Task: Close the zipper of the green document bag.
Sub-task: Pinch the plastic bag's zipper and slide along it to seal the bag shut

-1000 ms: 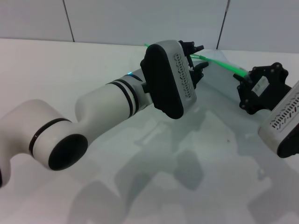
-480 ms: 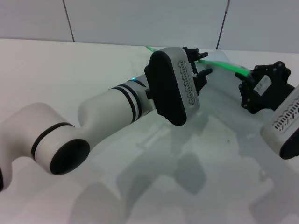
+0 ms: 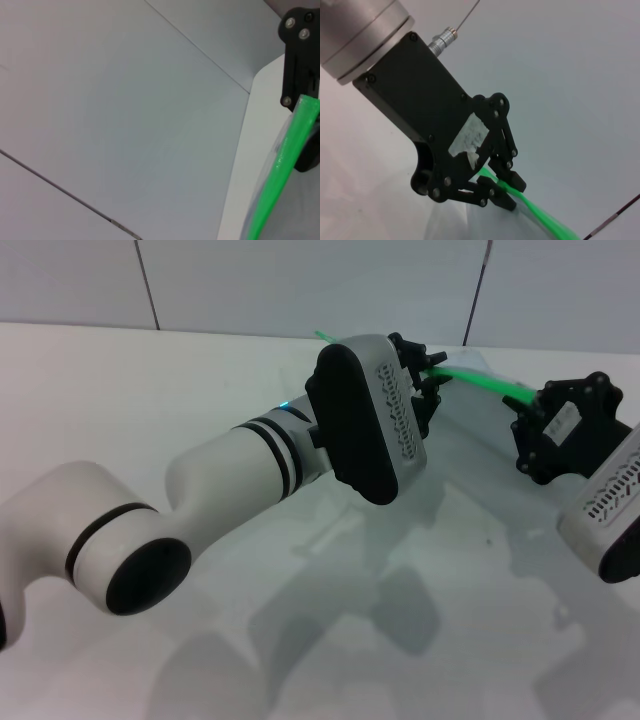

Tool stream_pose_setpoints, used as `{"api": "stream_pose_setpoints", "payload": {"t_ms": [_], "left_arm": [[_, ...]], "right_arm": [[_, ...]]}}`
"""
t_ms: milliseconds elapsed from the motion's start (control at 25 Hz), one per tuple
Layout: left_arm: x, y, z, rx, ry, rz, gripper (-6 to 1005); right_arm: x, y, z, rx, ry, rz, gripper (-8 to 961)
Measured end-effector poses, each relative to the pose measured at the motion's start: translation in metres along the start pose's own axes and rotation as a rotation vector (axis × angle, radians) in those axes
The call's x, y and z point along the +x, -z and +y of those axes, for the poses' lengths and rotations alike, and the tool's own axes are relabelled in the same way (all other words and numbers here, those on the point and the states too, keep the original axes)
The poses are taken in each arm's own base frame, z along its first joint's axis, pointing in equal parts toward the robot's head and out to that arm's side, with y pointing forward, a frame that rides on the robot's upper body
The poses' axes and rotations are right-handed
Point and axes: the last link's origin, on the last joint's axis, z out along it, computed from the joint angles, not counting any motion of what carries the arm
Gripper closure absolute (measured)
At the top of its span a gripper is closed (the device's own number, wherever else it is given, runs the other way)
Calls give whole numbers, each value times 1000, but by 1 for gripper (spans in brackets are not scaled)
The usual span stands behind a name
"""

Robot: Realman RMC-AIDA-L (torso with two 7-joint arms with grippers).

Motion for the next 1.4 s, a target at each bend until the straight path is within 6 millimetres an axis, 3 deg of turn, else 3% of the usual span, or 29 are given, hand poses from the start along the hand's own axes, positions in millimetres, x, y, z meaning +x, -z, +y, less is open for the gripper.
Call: {"api": "stream_pose_setpoints", "payload": {"t_ms": [520, 1400], "left_arm": [[-2, -2, -1, 2, 21, -8, 901], [-16, 0, -1, 18, 36, -43, 916]], "right_arm": [[-4, -1, 2, -8, 4, -12, 905], [-7, 4, 0, 6, 3, -19, 905]]}}
